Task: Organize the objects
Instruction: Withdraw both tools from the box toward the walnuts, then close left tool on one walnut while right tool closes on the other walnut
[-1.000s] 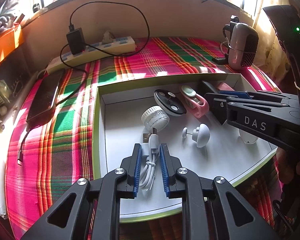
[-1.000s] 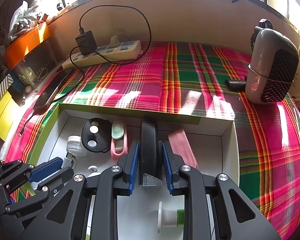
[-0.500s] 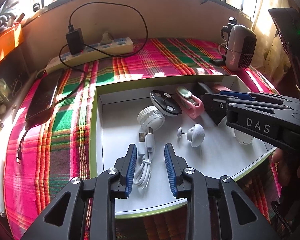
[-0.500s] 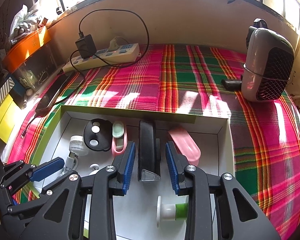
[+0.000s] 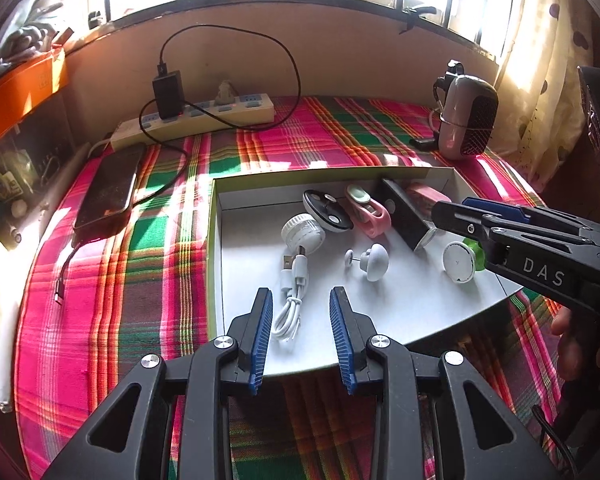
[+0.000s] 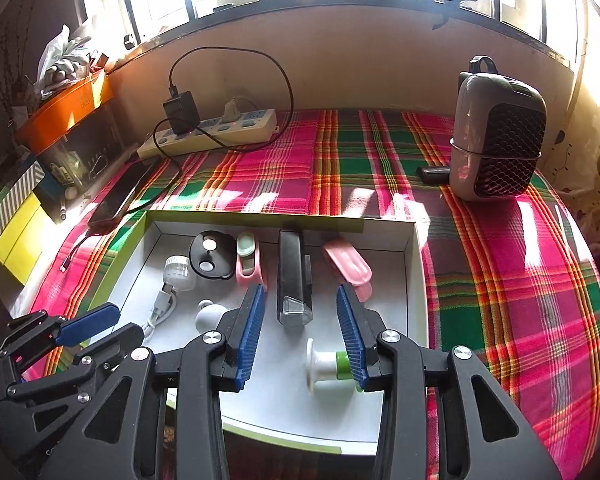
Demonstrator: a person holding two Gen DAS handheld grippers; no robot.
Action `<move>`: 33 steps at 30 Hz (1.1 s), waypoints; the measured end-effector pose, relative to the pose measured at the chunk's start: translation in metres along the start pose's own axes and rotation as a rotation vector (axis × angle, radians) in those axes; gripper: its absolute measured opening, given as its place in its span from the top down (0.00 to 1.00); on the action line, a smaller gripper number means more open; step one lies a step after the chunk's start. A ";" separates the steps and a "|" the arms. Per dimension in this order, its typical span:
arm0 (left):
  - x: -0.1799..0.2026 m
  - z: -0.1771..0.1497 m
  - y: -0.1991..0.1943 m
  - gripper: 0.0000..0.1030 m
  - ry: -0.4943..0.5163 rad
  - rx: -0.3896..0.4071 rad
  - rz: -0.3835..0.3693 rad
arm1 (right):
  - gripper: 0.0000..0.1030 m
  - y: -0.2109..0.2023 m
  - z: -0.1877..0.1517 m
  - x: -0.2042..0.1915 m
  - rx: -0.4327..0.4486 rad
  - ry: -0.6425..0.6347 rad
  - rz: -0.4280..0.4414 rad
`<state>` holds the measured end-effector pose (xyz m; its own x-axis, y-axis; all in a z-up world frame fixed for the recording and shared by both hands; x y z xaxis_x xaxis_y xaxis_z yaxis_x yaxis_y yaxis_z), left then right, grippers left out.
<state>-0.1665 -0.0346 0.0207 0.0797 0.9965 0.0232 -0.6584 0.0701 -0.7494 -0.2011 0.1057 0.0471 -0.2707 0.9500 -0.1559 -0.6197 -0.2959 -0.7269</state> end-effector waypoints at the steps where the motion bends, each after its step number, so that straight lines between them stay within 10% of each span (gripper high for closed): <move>1: -0.001 -0.002 -0.004 0.73 -0.005 0.006 -0.006 | 0.62 -0.003 -0.002 0.001 0.005 0.005 -0.001; 18: 0.036 -0.038 -0.028 0.69 0.043 -0.004 -0.208 | 0.56 -0.060 -0.056 0.011 0.053 0.024 -0.024; 33: 0.050 -0.040 -0.005 0.68 0.063 -0.058 -0.161 | 0.56 -0.071 -0.080 0.035 0.042 0.088 -0.041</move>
<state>-0.1297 0.0132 -0.0008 0.2287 0.9677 0.1058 -0.5893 0.2241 -0.7762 -0.1079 0.1676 0.0396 -0.1800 0.9658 -0.1865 -0.6598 -0.2591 -0.7053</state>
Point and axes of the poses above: each gripper's, at about its wrist camera, not at the fingertips, and y roughly the way its jaws point, x to its right, z to its top, the point moved 2 cm from there along y, roughly the way its jaws point, and after that the axes turned 3 degrees about z, right-handed, at the moved point
